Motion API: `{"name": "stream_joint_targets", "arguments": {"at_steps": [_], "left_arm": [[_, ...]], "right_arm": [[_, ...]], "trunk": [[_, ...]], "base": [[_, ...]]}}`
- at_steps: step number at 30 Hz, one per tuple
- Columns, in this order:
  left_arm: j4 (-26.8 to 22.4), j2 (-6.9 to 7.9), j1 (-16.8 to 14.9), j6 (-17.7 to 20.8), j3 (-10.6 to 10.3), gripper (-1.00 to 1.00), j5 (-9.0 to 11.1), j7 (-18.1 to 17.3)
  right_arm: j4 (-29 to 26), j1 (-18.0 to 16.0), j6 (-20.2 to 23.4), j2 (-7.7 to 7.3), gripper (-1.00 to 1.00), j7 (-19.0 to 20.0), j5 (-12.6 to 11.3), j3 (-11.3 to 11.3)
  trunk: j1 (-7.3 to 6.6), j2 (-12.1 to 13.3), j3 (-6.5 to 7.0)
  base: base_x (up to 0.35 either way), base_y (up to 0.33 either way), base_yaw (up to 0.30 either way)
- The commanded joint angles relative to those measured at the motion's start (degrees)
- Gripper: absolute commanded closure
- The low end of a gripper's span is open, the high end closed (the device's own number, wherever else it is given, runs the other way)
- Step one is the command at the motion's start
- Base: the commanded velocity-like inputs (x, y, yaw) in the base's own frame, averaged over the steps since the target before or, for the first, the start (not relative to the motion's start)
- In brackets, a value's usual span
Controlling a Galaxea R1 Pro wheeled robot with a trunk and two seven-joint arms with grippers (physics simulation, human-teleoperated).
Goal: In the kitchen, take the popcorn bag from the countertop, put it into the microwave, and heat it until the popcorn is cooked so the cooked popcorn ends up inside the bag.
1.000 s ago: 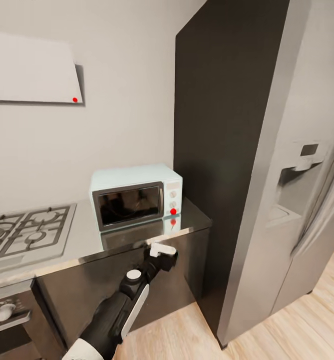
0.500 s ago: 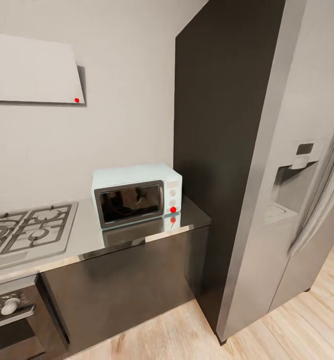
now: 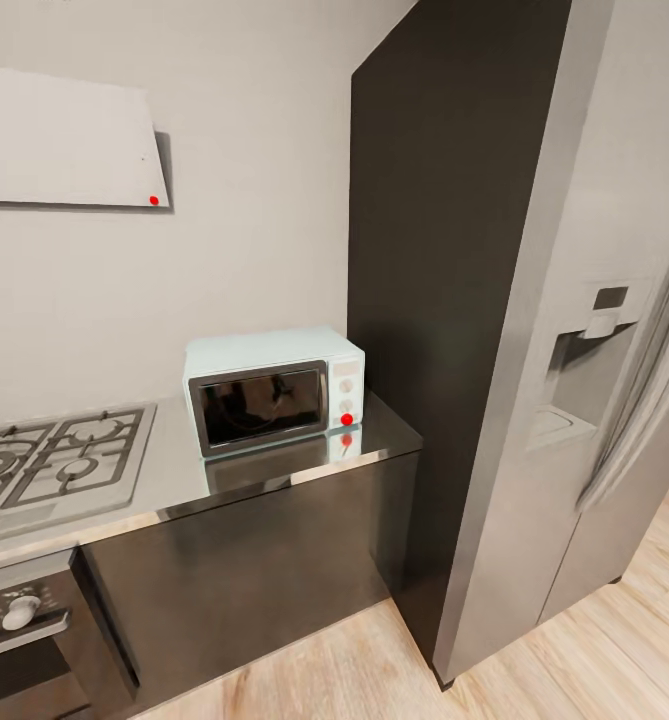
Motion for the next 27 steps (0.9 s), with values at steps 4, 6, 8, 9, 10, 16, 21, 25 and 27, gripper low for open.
{"name": "stream_joint_targets", "arguments": {"at_steps": [4,6,8,9,10,16,21,25,27], "left_arm": [[-0.02,0.11,0.0,0.1,-0.52,-1.0,1.62,0.1],[-0.03,0.09,0.01,0.09,-0.55,-1.0,1.82,0.1],[-0.02,0.08,0.01,0.09,-0.57,-1.0,1.89,0.1],[-0.02,0.07,0.01,0.09,-0.57,-1.0,1.9,0.1],[-0.01,0.06,0.01,0.09,-0.58,-1.0,1.91,0.1],[-0.01,-0.01,0.01,0.09,-0.58,-1.0,1.92,0.1],[-0.01,-0.14,0.01,0.09,-0.66,-1.0,1.59,0.1],[-0.02,-0.2,0.01,0.09,-0.66,-1.0,1.28,0.1],[-0.04,-0.21,0.01,0.09,-0.67,-1.0,1.23,0.1]], "right_arm": [[0.12,-0.08,0.06,0.43,-1.0,0.02,-0.53,0.46],[0.08,-0.08,0.3,0.64,-1.0,-0.27,-0.31,0.68],[-0.04,-0.08,0.07,0.72,-1.0,-0.54,-0.21,0.8],[-0.06,-0.08,-0.01,0.73,-1.0,-0.56,-0.18,0.78],[-0.08,-0.08,-0.09,0.73,-1.0,-0.57,-0.11,0.83],[-0.11,-0.08,-0.03,0.54,-1.0,-0.59,-0.25,1.08],[-0.08,-0.08,0.22,0.57,-1.0,-0.59,-0.25,1.21],[-0.07,-0.08,0.3,0.5,-1.0,-0.52,-0.23,1.25],[-0.07,-0.08,0.33,0.53,-1.0,-0.51,-0.22,1.29]], "trunk": [[0.0,-0.04,-0.07],[0.0,-0.04,-0.07],[0.0,-0.04,-0.07],[0.0,-0.04,-0.07],[0.0,-0.04,-0.07],[0.0,-0.04,-0.07],[0.0,-0.04,-0.07],[0.0,-0.04,-0.07],[0.0,-0.04,-0.07]], "base": [[0.0,0.0,0.0],[0.0,0.0,0.028],[0.0,0.0,0.197],[0.0,0.0,0.237],[0.0,0.0,0.252],[0.0,0.0,0.269],[0.0,0.0,0.277],[0.0,0.0,0.277],[0.0,0.0,0.277]]}}
